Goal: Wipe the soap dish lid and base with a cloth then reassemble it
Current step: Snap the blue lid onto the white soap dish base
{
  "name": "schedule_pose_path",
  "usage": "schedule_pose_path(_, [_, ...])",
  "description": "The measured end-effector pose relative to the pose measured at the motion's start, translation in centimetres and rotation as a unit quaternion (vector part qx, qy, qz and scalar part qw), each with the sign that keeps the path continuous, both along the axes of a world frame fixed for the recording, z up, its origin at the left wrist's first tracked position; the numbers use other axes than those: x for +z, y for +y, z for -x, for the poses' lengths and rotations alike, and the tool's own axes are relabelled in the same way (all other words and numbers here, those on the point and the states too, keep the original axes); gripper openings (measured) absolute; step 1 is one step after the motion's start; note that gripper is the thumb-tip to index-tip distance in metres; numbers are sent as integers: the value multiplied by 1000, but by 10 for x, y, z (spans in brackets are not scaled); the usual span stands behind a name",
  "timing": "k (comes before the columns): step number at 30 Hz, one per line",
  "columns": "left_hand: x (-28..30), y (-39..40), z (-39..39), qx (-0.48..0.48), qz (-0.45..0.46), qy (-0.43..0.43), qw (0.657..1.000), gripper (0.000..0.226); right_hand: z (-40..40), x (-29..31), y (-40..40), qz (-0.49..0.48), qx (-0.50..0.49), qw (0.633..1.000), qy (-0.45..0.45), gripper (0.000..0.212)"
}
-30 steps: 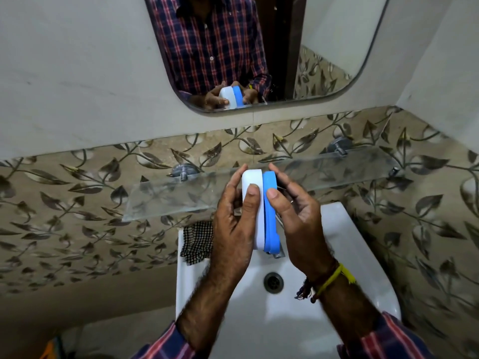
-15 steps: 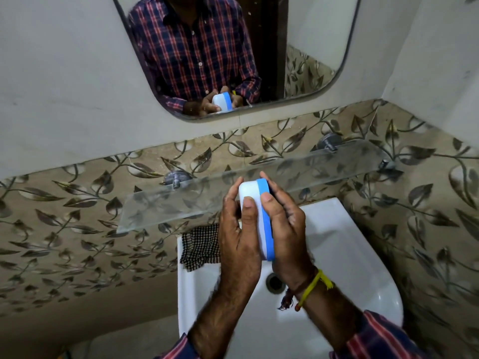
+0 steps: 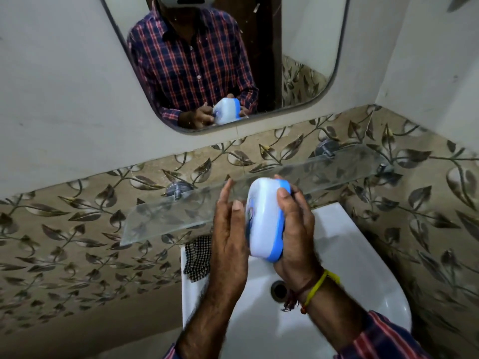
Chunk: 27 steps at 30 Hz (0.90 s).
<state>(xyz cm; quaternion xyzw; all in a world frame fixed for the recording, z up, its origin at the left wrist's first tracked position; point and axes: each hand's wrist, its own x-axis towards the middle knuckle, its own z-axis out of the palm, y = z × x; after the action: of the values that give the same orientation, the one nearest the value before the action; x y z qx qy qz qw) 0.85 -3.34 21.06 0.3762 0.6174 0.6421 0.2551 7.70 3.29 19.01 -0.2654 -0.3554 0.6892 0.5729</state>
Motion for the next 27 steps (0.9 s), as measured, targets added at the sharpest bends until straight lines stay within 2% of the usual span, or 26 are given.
schedule_pose_path(3, [-1, -8, 6, -20, -8, 4, 1000, 62, 1, 8, 9, -5, -13, 999, 47, 54])
schedule_pose_path(7, [11, -2, 26, -26, -22, 22, 999, 74, 6, 16, 21, -17, -13, 999, 30, 58])
schedule_pose_path(9, [20, 3, 38, -50, 0, 53, 997, 80, 7, 20, 29, -16, -18, 999, 34, 58])
schedule_pose_path(12, [27, 10, 46, -74, 54, 94, 991, 80, 9, 25, 39, -30, -42, 998, 33, 54])
schedule_pose_path(15, [28, 20, 50, -70, 46, 87, 993, 78, 5, 22, 49, -61, -38, 997, 24, 43])
schedule_pose_path(18, [28, 31, 60, -46, 6, 109, 993, 81, -10, 16, 65, -118, -7, 991, -54, 36])
schedule_pose_path(21, [26, 39, 72, -28, -29, 146, 989, 90, -28, 12, 82, -180, 33, 969, -166, 29])
schedule_pose_path(23, [21, 45, 77, -15, -39, 166, 985, 95, -37, 8, 92, -235, 12, 925, -299, 35])
schedule_pose_path(25, [16, 51, 79, -12, -31, 191, 981, 98, -41, 3, 99, -281, -24, 860, -424, 44])
schedule_pose_path(27, [10, 56, 80, -16, -12, 218, 976, 101, -41, 1, 99, -294, -45, 830, -472, 47])
